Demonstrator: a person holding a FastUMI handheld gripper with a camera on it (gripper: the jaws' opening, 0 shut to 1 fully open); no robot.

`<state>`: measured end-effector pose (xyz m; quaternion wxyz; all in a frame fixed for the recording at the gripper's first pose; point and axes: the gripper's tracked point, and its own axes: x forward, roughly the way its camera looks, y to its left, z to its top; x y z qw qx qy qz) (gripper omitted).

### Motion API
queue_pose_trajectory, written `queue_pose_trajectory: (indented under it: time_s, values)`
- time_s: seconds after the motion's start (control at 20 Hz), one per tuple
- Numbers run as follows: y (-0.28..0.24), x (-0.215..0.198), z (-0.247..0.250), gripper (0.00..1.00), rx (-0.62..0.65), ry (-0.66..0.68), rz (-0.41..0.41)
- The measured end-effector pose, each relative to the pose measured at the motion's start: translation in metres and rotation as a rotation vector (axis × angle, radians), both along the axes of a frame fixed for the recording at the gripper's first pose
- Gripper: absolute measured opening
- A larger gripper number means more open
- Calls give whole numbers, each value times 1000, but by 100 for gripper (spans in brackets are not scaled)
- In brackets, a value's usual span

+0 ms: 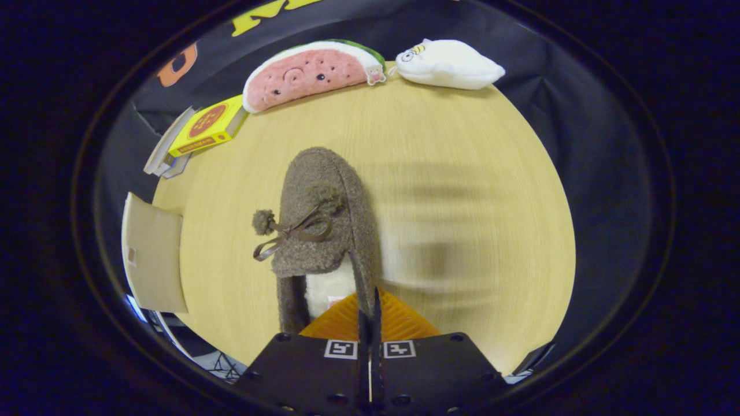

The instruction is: Open the storage box then place both shoes into the box .Put the left shoe in first, then the right shoe, with the right side of both shoes facing outward in a uniform manner.

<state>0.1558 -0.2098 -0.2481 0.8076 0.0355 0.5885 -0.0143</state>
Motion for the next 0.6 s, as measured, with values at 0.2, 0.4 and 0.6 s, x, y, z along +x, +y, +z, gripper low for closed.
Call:
queue_pose_trajectory:
  time_s: [0.2, 0.4, 0.6]
  values:
    - [3, -14, 0, 2, 32, 23, -46]
    - [21, -30, 24, 2, 98, -2, -53]
    - [60, -37, 68, 2, 106, -75, -12]
